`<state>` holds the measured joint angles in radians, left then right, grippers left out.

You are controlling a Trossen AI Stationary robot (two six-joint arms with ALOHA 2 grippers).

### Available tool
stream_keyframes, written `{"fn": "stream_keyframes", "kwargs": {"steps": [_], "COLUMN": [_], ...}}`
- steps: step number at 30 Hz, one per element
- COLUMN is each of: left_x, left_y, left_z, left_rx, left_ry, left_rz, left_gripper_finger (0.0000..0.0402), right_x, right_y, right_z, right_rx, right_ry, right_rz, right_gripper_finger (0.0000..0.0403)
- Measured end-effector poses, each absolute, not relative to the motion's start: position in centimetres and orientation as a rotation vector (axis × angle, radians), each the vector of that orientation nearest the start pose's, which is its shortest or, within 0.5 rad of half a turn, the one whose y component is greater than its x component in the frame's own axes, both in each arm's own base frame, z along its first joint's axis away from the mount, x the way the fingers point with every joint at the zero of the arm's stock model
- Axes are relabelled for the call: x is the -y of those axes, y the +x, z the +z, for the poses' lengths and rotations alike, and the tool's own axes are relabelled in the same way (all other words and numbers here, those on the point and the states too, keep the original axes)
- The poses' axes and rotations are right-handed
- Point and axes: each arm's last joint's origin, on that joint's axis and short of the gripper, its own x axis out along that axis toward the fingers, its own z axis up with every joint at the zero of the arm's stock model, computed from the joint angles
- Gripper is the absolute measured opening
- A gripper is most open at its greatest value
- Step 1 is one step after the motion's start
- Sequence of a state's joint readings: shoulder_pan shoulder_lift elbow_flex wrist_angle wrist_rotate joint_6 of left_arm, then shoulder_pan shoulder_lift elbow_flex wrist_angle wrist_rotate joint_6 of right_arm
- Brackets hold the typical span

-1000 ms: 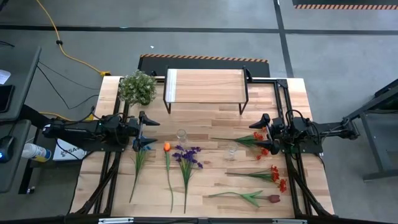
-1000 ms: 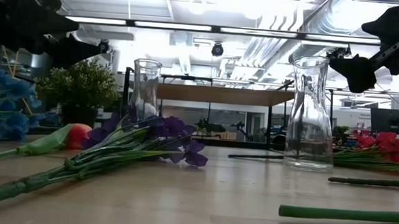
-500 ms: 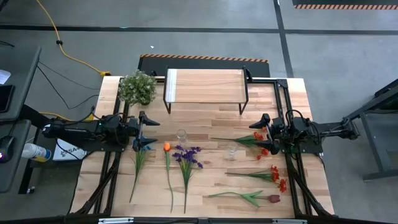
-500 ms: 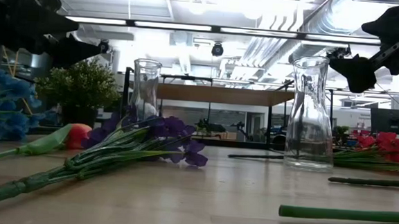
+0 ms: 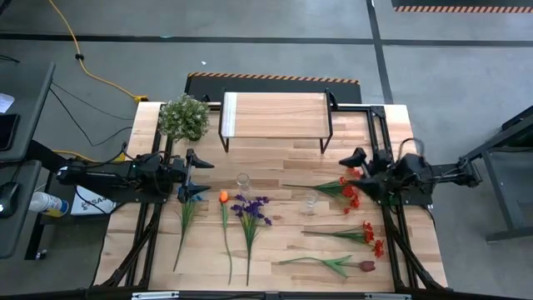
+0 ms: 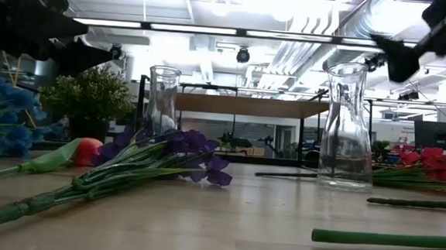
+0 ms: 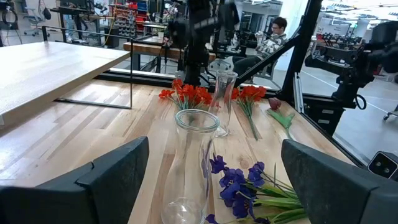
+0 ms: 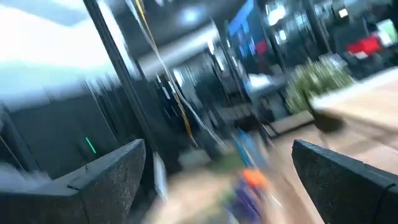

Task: Pick and place flowers into a vace then onto a shelf
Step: Put the blue flowers into the left transparent vase

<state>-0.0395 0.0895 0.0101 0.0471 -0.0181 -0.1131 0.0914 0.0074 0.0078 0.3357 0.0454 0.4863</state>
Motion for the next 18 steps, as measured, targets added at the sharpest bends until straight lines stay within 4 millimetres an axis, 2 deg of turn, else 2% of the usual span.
{"fn": "stream_keyframes", "kwargs": {"steps": [3, 6, 13, 18], "left_x": [0.4, 0.4, 0.4, 0.3], "left_y": [10.3, 10.3, 10.3, 10.3], "left_z": [16.4, 16.4, 16.4, 16.4], "left_rx": [-0.034, -0.034, -0.033, -0.034], "left_ry": [-0.112, -0.112, -0.112, -0.112], "left_rz": [-0.019, -0.019, -0.019, -0.019], "left_gripper_finger": [0.0399, 0.0399, 0.0399, 0.0399], "right_x": [-0.5, -0.3, -0.2, 0.3], "right_y": [8.5, 7.8, 7.3, 6.7], "right_z": [21.4, 22.3, 23.4, 24.5], "right_rx": [0.507, 0.630, 0.705, 0.772], "right_ry": [0.634, 0.634, 0.522, 0.511], "right_rz": [0.146, 0.146, 0.087, -0.073], "right_gripper_finger": [0.0394, 0.0394, 0.0394, 0.0394]}}
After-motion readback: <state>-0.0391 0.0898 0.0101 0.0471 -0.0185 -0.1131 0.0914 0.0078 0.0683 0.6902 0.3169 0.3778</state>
